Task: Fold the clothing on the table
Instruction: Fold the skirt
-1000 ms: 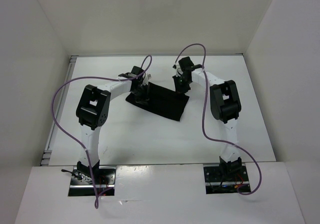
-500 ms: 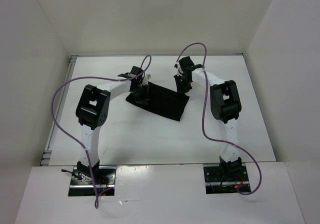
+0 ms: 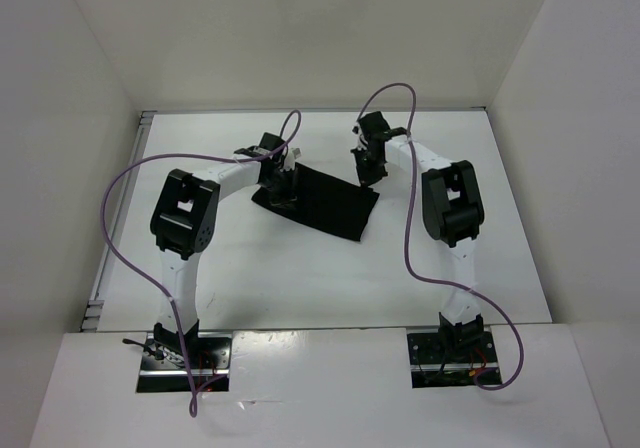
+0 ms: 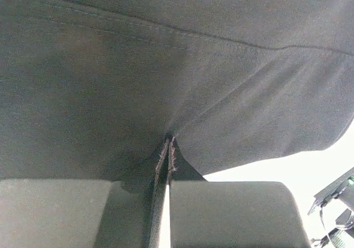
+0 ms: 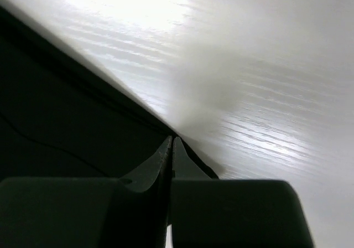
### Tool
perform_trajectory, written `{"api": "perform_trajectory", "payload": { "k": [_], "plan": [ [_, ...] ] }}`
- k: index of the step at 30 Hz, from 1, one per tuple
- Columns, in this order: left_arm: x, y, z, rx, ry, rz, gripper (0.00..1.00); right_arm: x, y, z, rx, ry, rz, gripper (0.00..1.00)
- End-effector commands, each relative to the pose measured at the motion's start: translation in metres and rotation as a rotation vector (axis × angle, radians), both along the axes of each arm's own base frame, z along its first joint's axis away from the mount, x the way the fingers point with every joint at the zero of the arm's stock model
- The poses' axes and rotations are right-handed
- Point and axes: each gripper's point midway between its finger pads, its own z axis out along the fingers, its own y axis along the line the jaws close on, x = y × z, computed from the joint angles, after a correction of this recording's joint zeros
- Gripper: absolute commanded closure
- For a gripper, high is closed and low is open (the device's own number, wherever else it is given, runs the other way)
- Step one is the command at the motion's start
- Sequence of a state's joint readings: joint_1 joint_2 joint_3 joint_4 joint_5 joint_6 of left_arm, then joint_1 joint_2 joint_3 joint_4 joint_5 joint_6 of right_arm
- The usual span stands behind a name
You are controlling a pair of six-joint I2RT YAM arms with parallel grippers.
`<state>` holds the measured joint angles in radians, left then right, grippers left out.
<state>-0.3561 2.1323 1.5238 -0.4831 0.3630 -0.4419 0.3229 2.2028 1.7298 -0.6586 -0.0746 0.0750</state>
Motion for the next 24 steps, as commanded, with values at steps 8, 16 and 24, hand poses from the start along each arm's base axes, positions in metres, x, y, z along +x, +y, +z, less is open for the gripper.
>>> {"api": "perform_trajectory", "payload": {
  "k": [8,16,24],
  "plan": [
    [-0.02,0.024,-0.033,0.108,0.057,-0.007,0.94,0.043,-0.027,0.042,-0.057,-0.161,-0.14,0.85],
    [-0.008,0.01,-0.003,0.029,0.004,-0.009,0.92,0.04,-0.044,0.132,-0.005,-0.277,-0.291,0.4],
    [0.023,-0.033,0.085,-0.041,-0.2,-0.104,0.89,-0.046,-0.049,0.086,0.058,-0.048,-0.453,0.4]
  ]
}}
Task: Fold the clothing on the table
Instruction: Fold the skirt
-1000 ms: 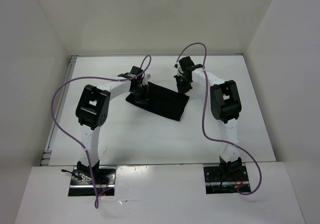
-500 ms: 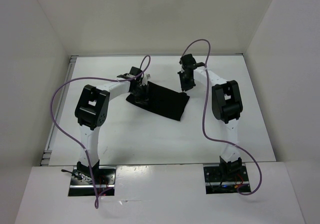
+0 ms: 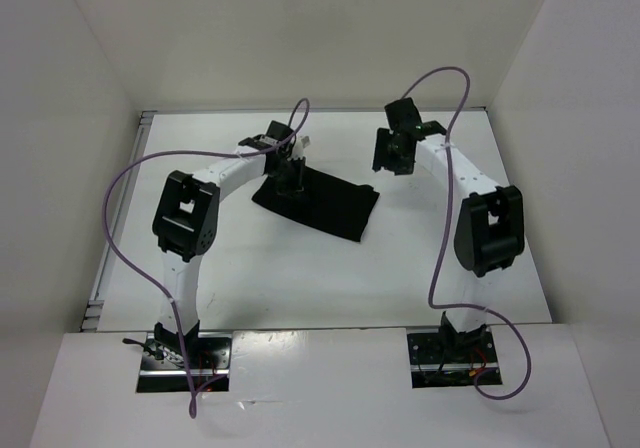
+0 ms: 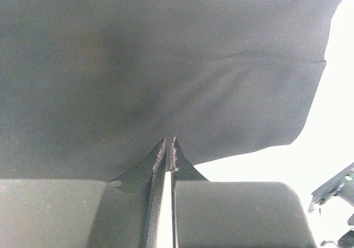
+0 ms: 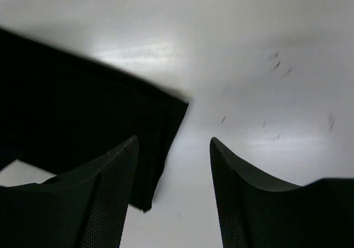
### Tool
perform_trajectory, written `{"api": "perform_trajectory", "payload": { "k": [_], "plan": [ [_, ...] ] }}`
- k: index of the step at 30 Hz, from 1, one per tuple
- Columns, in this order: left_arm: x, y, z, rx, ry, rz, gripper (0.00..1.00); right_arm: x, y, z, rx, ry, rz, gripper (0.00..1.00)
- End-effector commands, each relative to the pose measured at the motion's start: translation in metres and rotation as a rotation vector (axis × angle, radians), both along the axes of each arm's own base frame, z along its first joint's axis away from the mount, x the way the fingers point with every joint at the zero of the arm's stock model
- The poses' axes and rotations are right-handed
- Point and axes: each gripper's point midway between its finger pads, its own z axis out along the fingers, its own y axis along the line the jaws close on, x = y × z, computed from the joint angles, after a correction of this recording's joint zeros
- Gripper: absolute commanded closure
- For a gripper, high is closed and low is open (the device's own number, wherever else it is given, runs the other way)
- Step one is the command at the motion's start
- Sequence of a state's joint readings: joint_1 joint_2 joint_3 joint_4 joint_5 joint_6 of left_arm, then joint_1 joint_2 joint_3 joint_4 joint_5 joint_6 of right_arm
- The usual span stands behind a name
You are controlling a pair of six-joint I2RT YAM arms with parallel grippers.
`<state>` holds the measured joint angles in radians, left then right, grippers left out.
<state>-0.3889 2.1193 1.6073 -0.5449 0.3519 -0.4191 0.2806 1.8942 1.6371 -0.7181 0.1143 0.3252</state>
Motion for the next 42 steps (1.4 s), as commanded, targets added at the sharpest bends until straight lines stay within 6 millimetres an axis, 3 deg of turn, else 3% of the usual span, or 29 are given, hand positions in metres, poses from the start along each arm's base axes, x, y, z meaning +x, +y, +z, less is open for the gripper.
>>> {"api": "perform_trajectory", "payload": {
  "k": [1,2,5,14,18,20,30,34,35,36,41,42],
  "plan": [
    [0.021,-0.019,0.06,-0.045,-0.152,-0.058,0.89,-0.043,0.005,-0.017,0.128,0.105,-0.116,0.4],
    [0.031,-0.023,0.072,-0.055,-0.191,-0.066,0.89,-0.064,0.013,-0.036,0.179,0.174,-0.096,0.4],
    [0.037,-0.027,0.07,-0.056,-0.184,-0.078,0.89,-0.077,0.026,-0.047,0.279,0.189,-0.096,0.4],
    [0.027,-0.026,0.048,-0.051,-0.123,-0.088,0.89,-0.073,0.044,-0.061,0.393,0.185,-0.105,0.41],
    [0.024,-0.025,0.047,-0.051,-0.122,-0.088,0.89,-0.074,0.048,-0.07,0.416,0.204,-0.113,0.41],
    [0.024,-0.025,0.047,-0.051,-0.122,-0.088,0.89,-0.077,0.048,-0.084,0.405,0.238,-0.121,0.41],
    [0.027,-0.012,0.052,-0.06,-0.128,-0.064,0.89,-0.073,0.044,-0.106,0.383,0.264,-0.17,0.42],
    [0.025,-0.011,0.048,-0.056,-0.118,-0.064,0.89,-0.076,0.038,-0.113,0.359,0.264,-0.198,0.56],
    [0.027,-0.007,0.052,-0.059,-0.127,-0.055,0.89,-0.08,0.036,-0.12,0.35,0.282,-0.219,0.66],
    [0.025,-0.006,0.049,-0.056,-0.118,-0.055,0.89,-0.079,0.034,-0.123,0.347,0.268,-0.221,0.7],
    [0.026,-0.004,0.055,-0.069,-0.121,-0.042,0.89,-0.085,0.044,-0.139,0.368,0.284,-0.215,0.79],
    [0.023,-0.004,0.053,-0.074,-0.109,-0.047,0.89,-0.083,0.045,-0.139,0.372,0.274,-0.213,0.85]
  ]
}}
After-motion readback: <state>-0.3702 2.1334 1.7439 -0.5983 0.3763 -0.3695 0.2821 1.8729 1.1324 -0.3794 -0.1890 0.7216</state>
